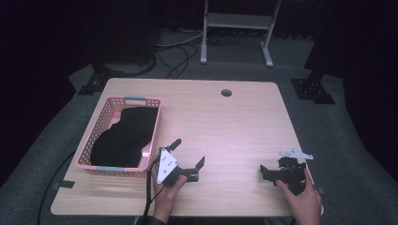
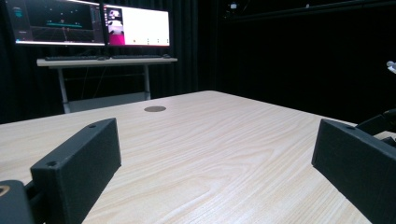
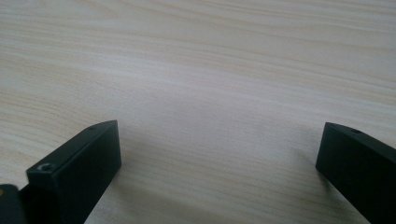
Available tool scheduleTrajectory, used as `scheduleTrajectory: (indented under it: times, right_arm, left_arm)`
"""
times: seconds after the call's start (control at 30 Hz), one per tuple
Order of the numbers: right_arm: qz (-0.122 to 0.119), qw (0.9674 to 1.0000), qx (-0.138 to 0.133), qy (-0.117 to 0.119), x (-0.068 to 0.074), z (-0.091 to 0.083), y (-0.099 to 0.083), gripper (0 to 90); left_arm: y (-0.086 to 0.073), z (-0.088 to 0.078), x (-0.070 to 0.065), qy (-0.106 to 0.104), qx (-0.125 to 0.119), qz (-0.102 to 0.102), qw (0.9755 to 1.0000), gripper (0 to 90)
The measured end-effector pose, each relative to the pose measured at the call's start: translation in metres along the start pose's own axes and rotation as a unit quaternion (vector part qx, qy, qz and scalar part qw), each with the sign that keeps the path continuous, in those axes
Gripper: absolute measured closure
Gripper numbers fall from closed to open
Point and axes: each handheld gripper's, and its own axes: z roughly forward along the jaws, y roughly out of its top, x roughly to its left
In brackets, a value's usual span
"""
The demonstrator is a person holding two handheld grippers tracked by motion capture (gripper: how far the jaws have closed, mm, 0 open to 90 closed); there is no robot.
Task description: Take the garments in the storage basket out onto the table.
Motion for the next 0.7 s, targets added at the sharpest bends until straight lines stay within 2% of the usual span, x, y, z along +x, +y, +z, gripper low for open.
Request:
scheduleTrajectory:
  times: [0.7]
  right_arm:
    - [0.0, 1.0, 0.0, 0.0, -0.0001, 0.0, 0.0002, 0.0]
  left_arm:
    - [0.0013, 0.0022, -0.0009, -0.005, 0.009, 0.0, 0.9999, 0.3]
